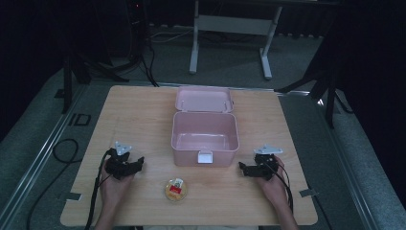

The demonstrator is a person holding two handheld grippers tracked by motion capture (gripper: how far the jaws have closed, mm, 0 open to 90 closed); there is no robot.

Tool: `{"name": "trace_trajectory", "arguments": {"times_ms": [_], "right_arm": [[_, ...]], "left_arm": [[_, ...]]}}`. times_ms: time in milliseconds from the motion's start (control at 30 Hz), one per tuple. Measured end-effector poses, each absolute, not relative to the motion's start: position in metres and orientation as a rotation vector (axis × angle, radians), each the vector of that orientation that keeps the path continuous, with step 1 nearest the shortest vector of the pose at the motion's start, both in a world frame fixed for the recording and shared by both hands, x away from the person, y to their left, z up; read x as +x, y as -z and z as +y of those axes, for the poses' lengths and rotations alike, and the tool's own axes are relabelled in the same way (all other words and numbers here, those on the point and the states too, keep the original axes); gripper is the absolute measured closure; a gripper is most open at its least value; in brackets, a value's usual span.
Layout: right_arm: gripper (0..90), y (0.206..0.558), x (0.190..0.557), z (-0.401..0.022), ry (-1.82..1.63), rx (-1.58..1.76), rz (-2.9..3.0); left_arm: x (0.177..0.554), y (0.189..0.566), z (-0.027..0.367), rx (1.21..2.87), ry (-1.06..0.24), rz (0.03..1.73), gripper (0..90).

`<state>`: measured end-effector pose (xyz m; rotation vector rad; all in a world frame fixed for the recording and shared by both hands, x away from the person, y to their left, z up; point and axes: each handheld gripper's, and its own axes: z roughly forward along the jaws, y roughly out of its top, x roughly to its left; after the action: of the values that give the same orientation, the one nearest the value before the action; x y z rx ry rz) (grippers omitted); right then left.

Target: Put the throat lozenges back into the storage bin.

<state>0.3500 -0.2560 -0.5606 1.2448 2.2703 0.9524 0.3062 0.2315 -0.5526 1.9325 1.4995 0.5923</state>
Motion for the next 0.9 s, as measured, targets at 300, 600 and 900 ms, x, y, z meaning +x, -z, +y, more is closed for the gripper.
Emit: {"name": "trace_trajectory", "arguments": {"times_ms": [300, 600, 900], "right_arm": [[12.0, 0.561, 0.35, -0.256, -0.953, 1.245, 2.27], [12.0, 0.561, 0.35, -0.256, -0.953, 1.245, 2.27], [12.0, 0.561, 0.35, -0.256, -0.952, 1.245, 2.27]], "left_arm": [[0.301, 0.545, 0.24, 1.913, -0.584, 1.492, 40.1], [0.292, 0.527, 0.241, 1.915, -0.611, 1.431, 40.7], [0.289, 0.516, 0.235, 1.948, -0.6, 1.366, 40.4]]}}
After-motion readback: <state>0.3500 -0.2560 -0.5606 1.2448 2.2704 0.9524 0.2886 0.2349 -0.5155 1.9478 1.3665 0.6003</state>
